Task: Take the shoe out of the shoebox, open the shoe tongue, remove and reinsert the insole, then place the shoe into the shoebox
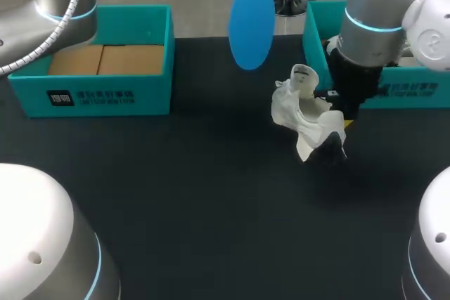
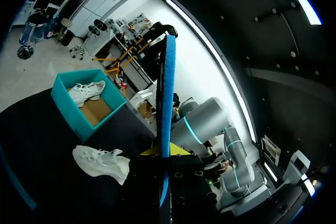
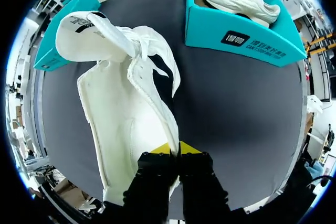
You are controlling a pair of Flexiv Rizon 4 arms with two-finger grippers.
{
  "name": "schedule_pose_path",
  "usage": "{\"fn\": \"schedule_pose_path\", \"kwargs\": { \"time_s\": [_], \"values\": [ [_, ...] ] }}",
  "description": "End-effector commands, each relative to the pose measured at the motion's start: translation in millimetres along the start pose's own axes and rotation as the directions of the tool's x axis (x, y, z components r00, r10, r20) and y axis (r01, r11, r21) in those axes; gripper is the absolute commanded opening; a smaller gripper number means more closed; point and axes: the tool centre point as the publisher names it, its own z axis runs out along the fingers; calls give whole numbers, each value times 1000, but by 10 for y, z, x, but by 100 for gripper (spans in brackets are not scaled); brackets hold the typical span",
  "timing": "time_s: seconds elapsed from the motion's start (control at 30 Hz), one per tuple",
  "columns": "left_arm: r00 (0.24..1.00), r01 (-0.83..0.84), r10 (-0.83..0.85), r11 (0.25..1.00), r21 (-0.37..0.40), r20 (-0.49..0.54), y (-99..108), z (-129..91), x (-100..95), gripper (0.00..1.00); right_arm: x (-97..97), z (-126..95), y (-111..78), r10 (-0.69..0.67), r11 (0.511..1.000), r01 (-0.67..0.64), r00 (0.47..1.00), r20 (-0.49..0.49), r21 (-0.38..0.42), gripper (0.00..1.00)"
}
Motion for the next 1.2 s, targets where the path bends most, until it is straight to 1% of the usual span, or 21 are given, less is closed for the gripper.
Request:
{"fn": "schedule_pose_path", "kwargs": {
  "time_s": [0.03, 0.17, 0.37, 0.47, 0.53, 0.7, 0.83, 1.03, 1.2],
  "values": [
    [1000, -1, 1, 1000, 1, -1, 7, 0, -6, 0, 82, 77, -114, 49, 998, -50, 999, -11, -36, 0],
    [1000, -1, 1, 1000, 1, -1, 7, 0, -6, 0, 140, 89, -187, 61, 995, -63, 997, -36, -71, 0],
    [1000, -1, 1, 1000, 1, -1, 7, 0, -6, 0, 214, 54, -258, 69, 992, -72, 997, -29, -106, 0],
    [1000, -1, 1, 1000, 1, -1, 7, 0, -6, 0, 247, 84, -319, 88, 988, -91, 996, -26, -125, 0],
    [1000, -1, 1, 1000, 1, -1, 7, 0, -6, 0, 266, 126, -369, 117, 983, -119, 993, -19, -140, 0],
    [1000, -1, 1, 1000, 1, -1, 7, 0, -6, 0, 300, 314, -498, 187, 964, -195, 980, -59, -182, 0],
    [1000, -1, 1, 1000, 1, -1, 7, 0, -6, 0, 340, 464, -574, 219, 954, -230, 973, -79, -190, 0],
    [1000, -1, 1, 1000, 1, -1, 7, 0, -6, 0, 394, 640, -606, 229, 951, -245, 968, -102, -187, 0],
    [1000, -1, 1, 1000, 1, -1, 7, 0, -6, 0, 418, 716, -614, 217, 955, -235, 969, -114, -178, 0]
  ]
}}
